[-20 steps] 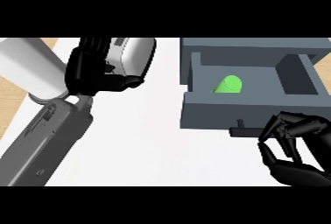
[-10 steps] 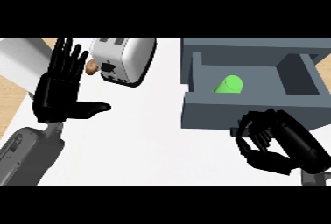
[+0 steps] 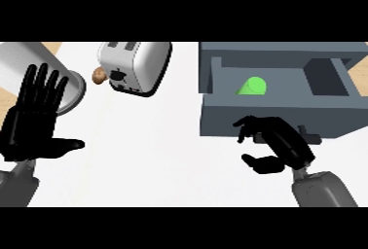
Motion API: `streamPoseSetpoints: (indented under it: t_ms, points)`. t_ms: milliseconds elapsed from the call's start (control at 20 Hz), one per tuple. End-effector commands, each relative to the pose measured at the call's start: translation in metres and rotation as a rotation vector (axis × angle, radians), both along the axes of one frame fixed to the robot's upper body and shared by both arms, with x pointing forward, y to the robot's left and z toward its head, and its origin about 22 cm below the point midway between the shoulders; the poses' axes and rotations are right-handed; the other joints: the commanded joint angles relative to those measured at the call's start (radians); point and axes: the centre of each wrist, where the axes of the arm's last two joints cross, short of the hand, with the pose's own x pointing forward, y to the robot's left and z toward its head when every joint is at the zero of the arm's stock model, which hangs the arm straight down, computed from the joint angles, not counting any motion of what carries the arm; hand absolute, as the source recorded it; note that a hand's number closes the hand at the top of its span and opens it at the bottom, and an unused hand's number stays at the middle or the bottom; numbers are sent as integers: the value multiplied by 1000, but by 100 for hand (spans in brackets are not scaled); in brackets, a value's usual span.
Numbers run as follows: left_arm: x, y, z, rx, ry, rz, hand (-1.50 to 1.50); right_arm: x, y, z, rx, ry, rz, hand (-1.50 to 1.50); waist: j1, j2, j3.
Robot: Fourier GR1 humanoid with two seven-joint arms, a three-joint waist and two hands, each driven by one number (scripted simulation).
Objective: Pick up the cup, place it into the drawer and close the drawer
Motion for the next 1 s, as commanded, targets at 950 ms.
streamPoseSetpoints:
  t_ms: [950]
  points:
    - [-20, 18, -21, -18, -24, -28, -150, 129, -24, -33, -50, 131, -31, -150, 21, 11, 2]
